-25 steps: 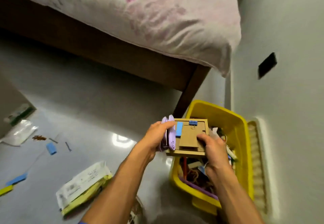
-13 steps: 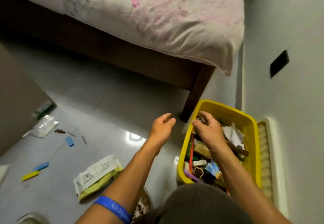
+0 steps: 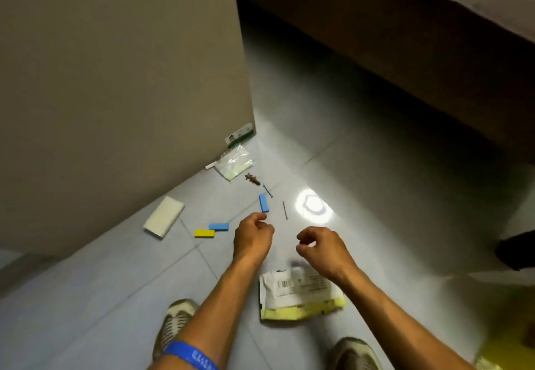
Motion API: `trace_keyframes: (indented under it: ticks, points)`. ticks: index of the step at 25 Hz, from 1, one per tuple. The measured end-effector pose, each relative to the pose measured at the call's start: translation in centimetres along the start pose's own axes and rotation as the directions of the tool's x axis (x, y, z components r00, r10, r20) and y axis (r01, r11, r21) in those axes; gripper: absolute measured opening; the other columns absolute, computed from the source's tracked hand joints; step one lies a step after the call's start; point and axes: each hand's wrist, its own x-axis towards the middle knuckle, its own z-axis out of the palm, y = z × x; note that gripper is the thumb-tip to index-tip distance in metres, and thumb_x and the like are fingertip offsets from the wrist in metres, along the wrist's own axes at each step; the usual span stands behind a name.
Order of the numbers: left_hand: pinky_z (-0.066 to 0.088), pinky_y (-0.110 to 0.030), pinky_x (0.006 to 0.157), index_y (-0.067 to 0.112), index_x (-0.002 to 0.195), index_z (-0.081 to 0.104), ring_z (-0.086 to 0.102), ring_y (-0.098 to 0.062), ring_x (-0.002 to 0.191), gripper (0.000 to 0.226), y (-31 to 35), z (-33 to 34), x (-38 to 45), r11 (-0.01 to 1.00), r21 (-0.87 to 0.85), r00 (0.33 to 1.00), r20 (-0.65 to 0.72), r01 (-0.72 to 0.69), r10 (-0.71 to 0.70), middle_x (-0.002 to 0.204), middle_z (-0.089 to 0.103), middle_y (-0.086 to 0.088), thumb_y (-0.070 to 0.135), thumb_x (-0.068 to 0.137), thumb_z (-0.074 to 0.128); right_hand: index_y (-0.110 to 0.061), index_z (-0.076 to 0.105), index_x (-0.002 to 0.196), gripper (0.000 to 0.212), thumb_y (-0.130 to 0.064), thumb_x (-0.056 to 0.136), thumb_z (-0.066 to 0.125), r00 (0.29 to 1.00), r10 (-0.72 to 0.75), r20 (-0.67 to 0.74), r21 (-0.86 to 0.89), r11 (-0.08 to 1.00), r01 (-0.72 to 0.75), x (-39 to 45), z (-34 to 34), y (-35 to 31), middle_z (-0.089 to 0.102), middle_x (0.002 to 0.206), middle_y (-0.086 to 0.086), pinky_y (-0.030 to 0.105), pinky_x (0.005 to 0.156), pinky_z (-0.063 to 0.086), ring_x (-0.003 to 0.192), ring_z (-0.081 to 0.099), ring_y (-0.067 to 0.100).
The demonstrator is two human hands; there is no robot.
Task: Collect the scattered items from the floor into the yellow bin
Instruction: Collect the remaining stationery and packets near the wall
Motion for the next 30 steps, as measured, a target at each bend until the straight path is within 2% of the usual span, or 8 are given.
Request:
trace_keyframes:
  ticks: [3, 7, 12, 15, 17, 21, 25, 30]
  points:
    - [0.047, -0.033, 0.096, 0.022, 0.128, 0.056, 0.057, -0.021, 0.110, 0.041, -4.0, -3.2, 4.5, 0.978, 0.190, 0.989, -0.133, 0.082, -0.057, 0.130, 0.059, -0.001, 0.011, 0.089, 0.055, -0.020, 0.065, 0.120, 0.029, -0.025, 0.092, 0.062, 0.998, 0.003, -0.062, -0.126, 0.992, -0.011, 5.7, 3.2, -1.0, 0.068, 0.116, -0.003, 0.025, 0.082, 0.046, 0.098, 0.063, 0.017]
    - [0.037, -0.034, 0.106, 0.026, 0.151, 0.028, 0.036, -0.024, 0.131, 0.065, -9.9, -6.7, 6.8, 0.810, 0.586, 0.987, -0.149, 0.035, 0.065, 0.152, 0.029, 0.000, 0.012, 0.093, 0.052, -0.011, 0.061, 0.110, 0.023, -0.030, 0.098, 0.054, 0.979, -0.072, -0.189, -0.323, 0.946, 0.007, 10.4, 6.4, -1.0, 0.064, 0.106, 0.006, 0.028, 0.075, 0.049, 0.087, 0.060, 0.022]
    - [0.044, -0.034, 0.080, 0.014, 0.118, 0.059, 0.053, -0.026, 0.100, 0.025, -11.7, -8.0, 8.2, 0.830, 0.555, 0.967, -0.171, -0.066, 0.191, 0.108, 0.059, -0.007, 0.016, 0.094, 0.056, -0.005, 0.063, 0.099, 0.016, -0.016, 0.098, 0.051, 0.969, -0.108, -0.223, -0.401, 0.916, 0.010, 13.0, 8.2, -0.8, 0.061, 0.095, 0.010, 0.025, 0.068, 0.036, 0.076, 0.052, 0.019]
    - [0.044, -0.031, 0.079, 0.014, 0.123, 0.057, 0.057, -0.026, 0.097, 0.033, -10.8, -7.9, 8.5, 0.917, 0.391, 0.952, -0.245, -0.077, 0.184, 0.111, 0.055, -0.007, 0.014, 0.089, 0.058, -0.011, 0.059, 0.087, 0.012, -0.020, 0.096, 0.058, 0.927, 0.020, -0.375, -0.170, 0.981, -0.090, 13.1, 7.8, -0.6, 0.058, 0.086, 0.006, 0.028, 0.065, 0.038, 0.069, 0.051, 0.016]
    - [0.046, -0.034, 0.077, 0.014, 0.114, 0.057, 0.055, -0.026, 0.094, 0.025, -9.7, -7.5, 9.3, 0.908, 0.390, 0.929, -0.256, -0.152, 0.266, 0.109, 0.051, -0.006, 0.012, 0.089, 0.056, -0.012, 0.058, 0.083, 0.017, -0.022, 0.096, 0.058, 0.932, 0.010, -0.361, -0.221, 0.970, -0.097, 12.8, 7.9, -0.3, 0.059, 0.083, 0.006, 0.029, 0.064, 0.039, 0.067, 0.051, 0.017]
    - [0.044, -0.035, 0.085, 0.020, 0.128, 0.044, 0.045, -0.024, 0.106, 0.038, -8.6, -6.8, 11.1, 0.705, 0.688, 0.962, -0.038, -0.171, 0.270, 0.123, 0.044, -0.004, 0.016, 0.091, 0.050, -0.012, 0.056, 0.078, 0.020, -0.026, 0.093, 0.057, 0.977, -0.032, -0.212, -0.408, 0.911, -0.058, 13.1, 7.8, -0.6, 0.057, 0.074, 0.004, 0.028, 0.061, 0.046, 0.064, 0.052, 0.017]
    - [0.043, -0.035, 0.092, 0.022, 0.142, 0.035, 0.043, -0.024, 0.114, 0.046, -8.6, -6.9, 12.4, 0.511, 0.823, 0.949, 0.099, -0.247, 0.300, 0.137, 0.039, -0.005, 0.023, 0.097, 0.043, -0.017, 0.059, 0.069, 0.019, -0.024, 0.084, 0.068, 0.989, 0.038, -0.142, -0.200, 0.978, -0.066, 14.3, 6.9, -2.3, 0.060, 0.066, 0.000, 0.019, 0.048, 0.033, 0.057, 0.052, 0.009]
    - [0.046, -0.026, 0.080, 0.014, 0.116, 0.056, 0.050, -0.018, 0.100, 0.021, -8.3, -6.7, 13.0, 0.648, 0.711, 0.935, 0.037, -0.272, 0.352, 0.117, 0.050, -0.003, 0.007, 0.098, 0.048, -0.016, 0.052, 0.072, 0.015, -0.022, 0.083, 0.061, 0.980, -0.116, -0.164, -0.268, 0.961, 0.069, 15.9, 8.1, -5.0, 0.052, 0.065, -0.002, 0.020, 0.046, 0.025, 0.053, 0.043, 0.006]
